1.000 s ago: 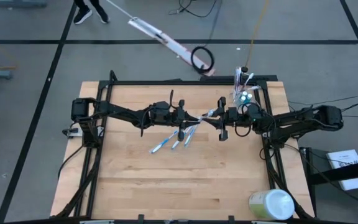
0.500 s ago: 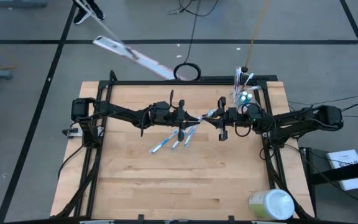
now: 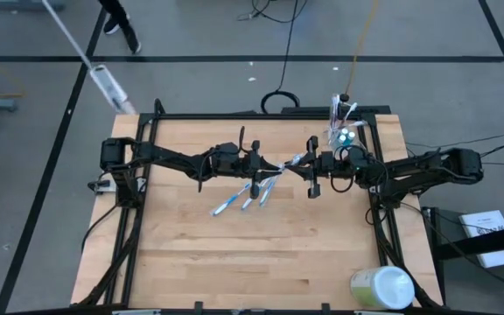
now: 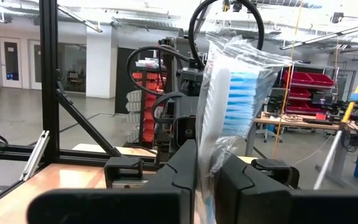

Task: Pick & Place toothbrushing station
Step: Put the blue toothbrush into the right of the transparent organizer

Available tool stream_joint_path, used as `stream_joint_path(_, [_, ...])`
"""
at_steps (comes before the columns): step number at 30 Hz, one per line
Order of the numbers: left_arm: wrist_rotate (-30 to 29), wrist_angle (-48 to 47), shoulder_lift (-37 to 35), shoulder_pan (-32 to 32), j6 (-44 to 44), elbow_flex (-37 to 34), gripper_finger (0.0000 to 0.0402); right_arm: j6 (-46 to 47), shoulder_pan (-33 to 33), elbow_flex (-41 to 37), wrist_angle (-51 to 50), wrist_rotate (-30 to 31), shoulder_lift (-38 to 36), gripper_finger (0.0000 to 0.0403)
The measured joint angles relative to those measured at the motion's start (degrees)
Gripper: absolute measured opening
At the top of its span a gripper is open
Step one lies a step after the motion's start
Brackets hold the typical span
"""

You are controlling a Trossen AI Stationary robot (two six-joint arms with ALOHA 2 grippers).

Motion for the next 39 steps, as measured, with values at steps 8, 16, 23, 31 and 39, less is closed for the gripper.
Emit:
stream_joint_path(8, [-1.25, 0.0, 0.0, 0.0, -1.16, 0.0, 0.0046, -0.06, 0.0, 0.0, -0.36, 0.07, -0.01, 0.0018])
stream_joint_path(16, [-1.67, 0.44, 0.0, -0.5, -2.28, 0.0, 0.013, -0.04, 0.0, 0.0, -0.76, 0.03, -0.02, 0.0017])
stream_joint_path(23, [-1.81, 0.53, -0.38, -0.45, -4.48, 0.0, 0.0192, 0.22, -0.74, 0.0, -8.99, 10.35, -4.06, 0.0016])
stream_joint_path(31, [-1.44, 0.33, -0.46, -0.5, -4.33, 0.0, 0.0208, 0.51, -0.78, 0.0, -27.54, 24.24, -16.28, 0.0016])
stream_joint_path(39, [-1.42, -0.07, -0.46, -0.55, -4.29, 0.0, 0.021, 4.75, -0.76, 0.0, -46.13, 38.32, -27.19, 0.0016])
